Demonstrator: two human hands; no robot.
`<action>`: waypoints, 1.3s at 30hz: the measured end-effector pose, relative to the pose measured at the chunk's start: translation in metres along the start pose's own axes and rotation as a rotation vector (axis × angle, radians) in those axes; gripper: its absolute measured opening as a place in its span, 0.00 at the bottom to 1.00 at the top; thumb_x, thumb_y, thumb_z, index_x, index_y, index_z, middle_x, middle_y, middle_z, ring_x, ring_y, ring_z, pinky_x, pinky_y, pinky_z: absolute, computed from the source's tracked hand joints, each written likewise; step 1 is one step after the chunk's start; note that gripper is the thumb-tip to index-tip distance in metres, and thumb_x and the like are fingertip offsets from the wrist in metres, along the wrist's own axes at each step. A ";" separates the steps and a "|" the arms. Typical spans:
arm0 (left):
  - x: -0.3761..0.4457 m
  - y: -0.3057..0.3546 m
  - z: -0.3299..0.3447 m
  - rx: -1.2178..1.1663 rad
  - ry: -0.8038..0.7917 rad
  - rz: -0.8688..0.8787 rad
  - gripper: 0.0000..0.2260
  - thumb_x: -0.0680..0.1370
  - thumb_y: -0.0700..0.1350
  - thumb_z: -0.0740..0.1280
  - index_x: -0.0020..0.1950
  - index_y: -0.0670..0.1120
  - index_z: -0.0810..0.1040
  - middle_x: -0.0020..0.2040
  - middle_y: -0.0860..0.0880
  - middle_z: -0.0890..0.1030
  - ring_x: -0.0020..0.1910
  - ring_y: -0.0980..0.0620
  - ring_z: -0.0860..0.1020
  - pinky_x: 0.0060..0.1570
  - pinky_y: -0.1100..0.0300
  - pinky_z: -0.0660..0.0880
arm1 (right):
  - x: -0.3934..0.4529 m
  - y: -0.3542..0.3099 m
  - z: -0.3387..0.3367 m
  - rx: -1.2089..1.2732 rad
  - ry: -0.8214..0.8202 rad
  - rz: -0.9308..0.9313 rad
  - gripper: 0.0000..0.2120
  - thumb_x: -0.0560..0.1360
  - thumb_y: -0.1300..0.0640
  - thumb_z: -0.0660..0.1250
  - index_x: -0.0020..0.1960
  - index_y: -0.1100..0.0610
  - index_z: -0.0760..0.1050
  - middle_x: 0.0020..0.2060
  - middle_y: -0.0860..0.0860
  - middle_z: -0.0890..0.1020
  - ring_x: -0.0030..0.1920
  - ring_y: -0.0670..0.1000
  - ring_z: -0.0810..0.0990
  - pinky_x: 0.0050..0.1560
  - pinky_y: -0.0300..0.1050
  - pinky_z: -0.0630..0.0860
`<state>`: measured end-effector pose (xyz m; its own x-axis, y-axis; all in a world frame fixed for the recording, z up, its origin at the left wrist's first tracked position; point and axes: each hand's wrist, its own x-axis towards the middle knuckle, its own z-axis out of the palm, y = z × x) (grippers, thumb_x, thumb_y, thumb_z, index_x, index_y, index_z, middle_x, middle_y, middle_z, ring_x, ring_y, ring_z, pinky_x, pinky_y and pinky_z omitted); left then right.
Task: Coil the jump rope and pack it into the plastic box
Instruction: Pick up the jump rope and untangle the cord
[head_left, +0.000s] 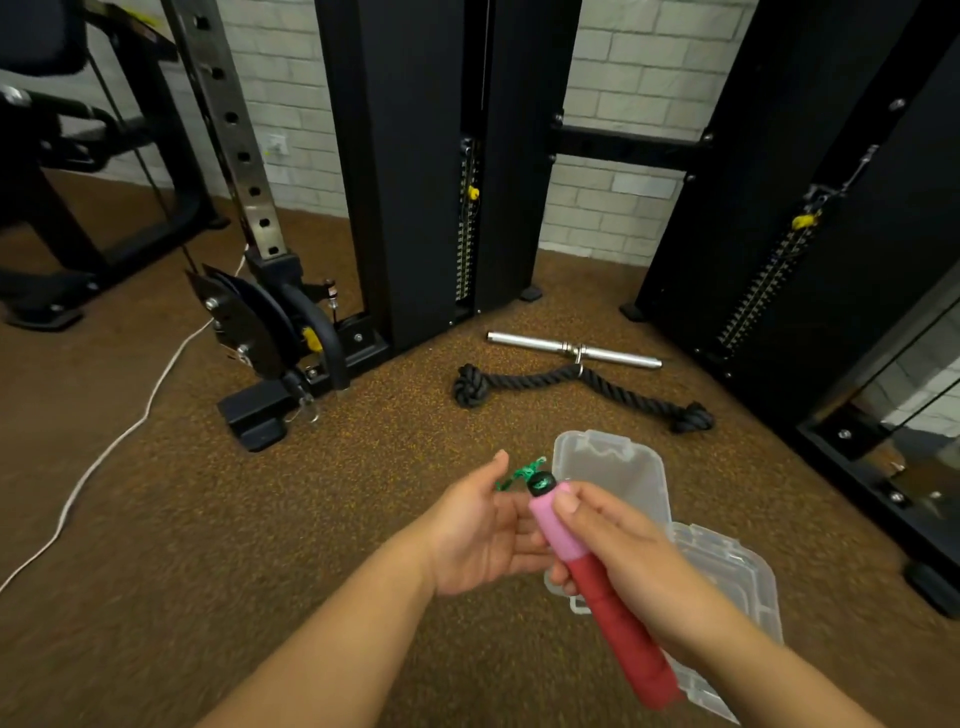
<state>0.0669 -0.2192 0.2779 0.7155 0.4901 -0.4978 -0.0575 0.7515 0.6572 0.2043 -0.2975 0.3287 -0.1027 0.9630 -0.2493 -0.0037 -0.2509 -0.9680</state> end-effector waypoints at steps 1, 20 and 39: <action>0.001 0.001 0.001 -0.026 -0.030 0.011 0.36 0.79 0.64 0.44 0.58 0.37 0.77 0.47 0.39 0.83 0.44 0.46 0.83 0.45 0.56 0.77 | -0.002 0.001 0.000 -0.013 -0.029 -0.014 0.16 0.72 0.47 0.63 0.52 0.58 0.76 0.35 0.53 0.80 0.31 0.47 0.77 0.34 0.38 0.75; -0.011 0.031 0.028 -0.170 -0.165 0.226 0.27 0.82 0.53 0.49 0.53 0.38 0.83 0.45 0.40 0.85 0.48 0.45 0.84 0.51 0.54 0.80 | -0.010 0.049 -0.006 -0.357 -0.151 0.026 0.11 0.79 0.53 0.59 0.57 0.57 0.73 0.43 0.50 0.78 0.44 0.45 0.78 0.57 0.50 0.74; -0.035 0.028 0.048 0.342 -0.499 -0.113 0.23 0.80 0.54 0.53 0.52 0.40 0.82 0.43 0.43 0.85 0.45 0.47 0.84 0.46 0.58 0.80 | 0.001 0.017 -0.031 -0.383 -0.190 -0.156 0.18 0.77 0.67 0.60 0.66 0.56 0.71 0.60 0.53 0.80 0.61 0.48 0.78 0.63 0.44 0.74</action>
<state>0.0738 -0.2361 0.3407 0.9485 0.0881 -0.3043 0.2049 0.5620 0.8013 0.2351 -0.2976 0.3107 -0.3115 0.9421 -0.1241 0.3305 -0.0150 -0.9437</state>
